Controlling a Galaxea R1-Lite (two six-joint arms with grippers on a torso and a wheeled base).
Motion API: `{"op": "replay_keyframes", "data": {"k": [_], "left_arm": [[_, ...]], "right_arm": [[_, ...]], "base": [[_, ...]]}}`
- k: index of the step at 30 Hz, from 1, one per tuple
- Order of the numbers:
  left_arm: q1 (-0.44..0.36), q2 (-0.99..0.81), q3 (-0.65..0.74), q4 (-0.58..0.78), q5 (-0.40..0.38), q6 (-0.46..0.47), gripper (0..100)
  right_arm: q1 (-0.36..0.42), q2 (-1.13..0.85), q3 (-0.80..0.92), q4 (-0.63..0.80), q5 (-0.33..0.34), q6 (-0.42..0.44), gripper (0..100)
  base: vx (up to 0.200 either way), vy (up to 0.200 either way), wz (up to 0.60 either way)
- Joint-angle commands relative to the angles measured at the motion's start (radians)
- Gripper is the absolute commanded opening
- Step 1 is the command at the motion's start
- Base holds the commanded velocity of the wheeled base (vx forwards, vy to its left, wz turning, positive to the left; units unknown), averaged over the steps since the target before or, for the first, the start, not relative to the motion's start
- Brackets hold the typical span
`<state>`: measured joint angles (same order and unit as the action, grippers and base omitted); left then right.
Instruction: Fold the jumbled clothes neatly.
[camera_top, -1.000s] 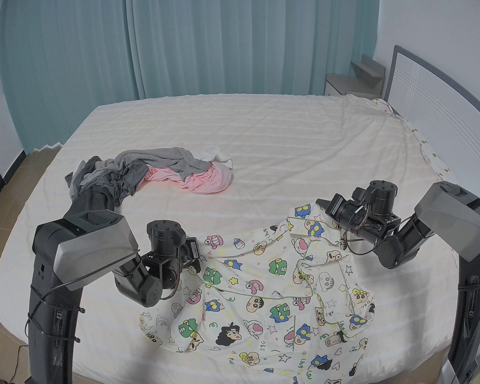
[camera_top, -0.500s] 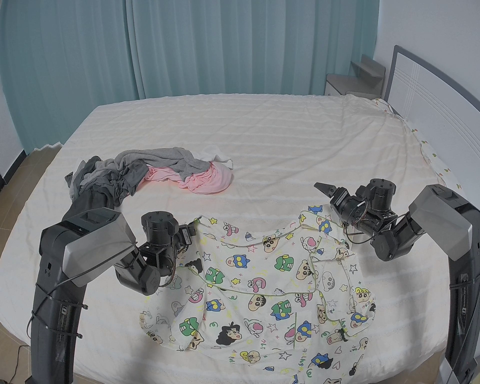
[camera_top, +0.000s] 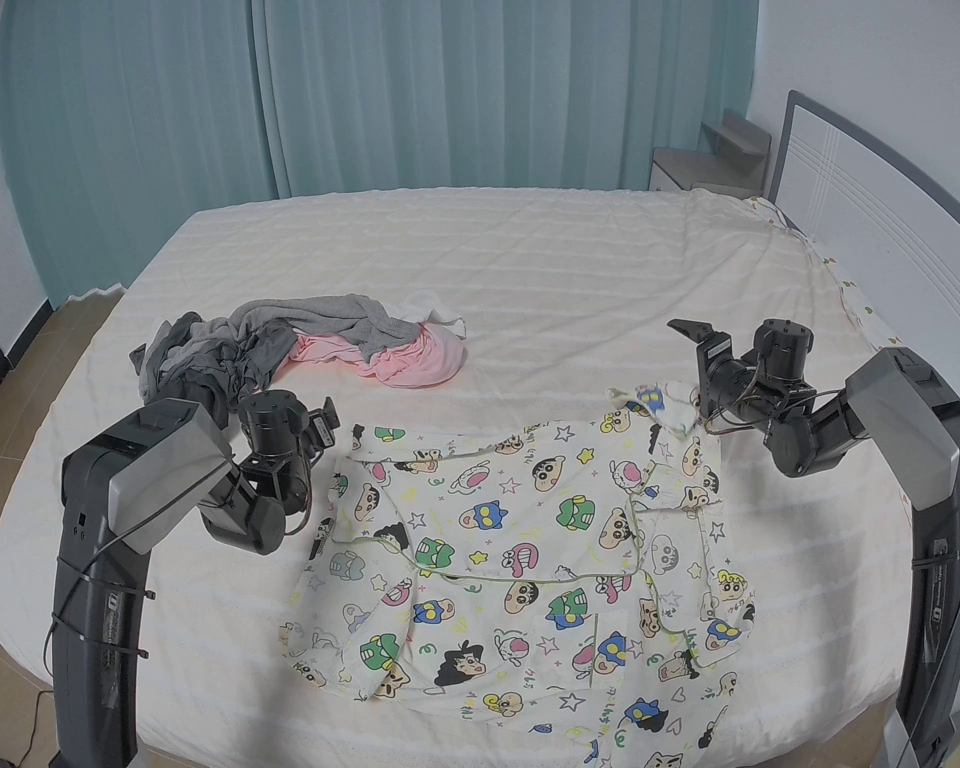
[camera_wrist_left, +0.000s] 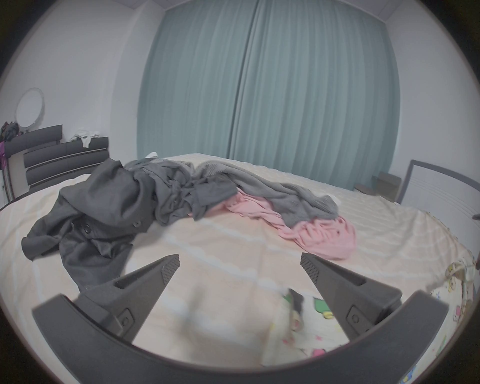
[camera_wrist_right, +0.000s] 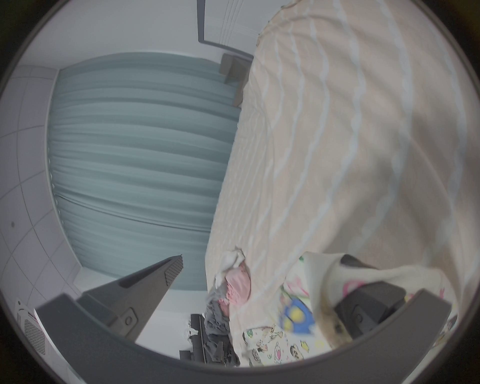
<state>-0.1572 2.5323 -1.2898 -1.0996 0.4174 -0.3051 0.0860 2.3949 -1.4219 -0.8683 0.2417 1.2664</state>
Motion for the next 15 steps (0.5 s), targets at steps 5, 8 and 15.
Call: {"op": "replay_keyframes", "data": {"k": [5,8,15], "left_arm": [[0.019,-0.035,0.021,0.0,0.0,-0.002,100],[0.018,-0.09,0.098,0.0,-0.002,-0.002,100],[0.013,-0.211,0.296,0.007,-0.046,-0.003,100]], "right_arm": [[-0.028,0.0,-0.104,0.232,0.01,0.034,100],[-0.031,-0.043,-0.072,0.259,0.004,0.068,100],[-0.034,-0.211,0.225,0.224,0.039,-0.191,100]], "base": [[0.0,0.0,0.0],[0.0,0.0,0.0],[0.0,0.0,0.0]]}}
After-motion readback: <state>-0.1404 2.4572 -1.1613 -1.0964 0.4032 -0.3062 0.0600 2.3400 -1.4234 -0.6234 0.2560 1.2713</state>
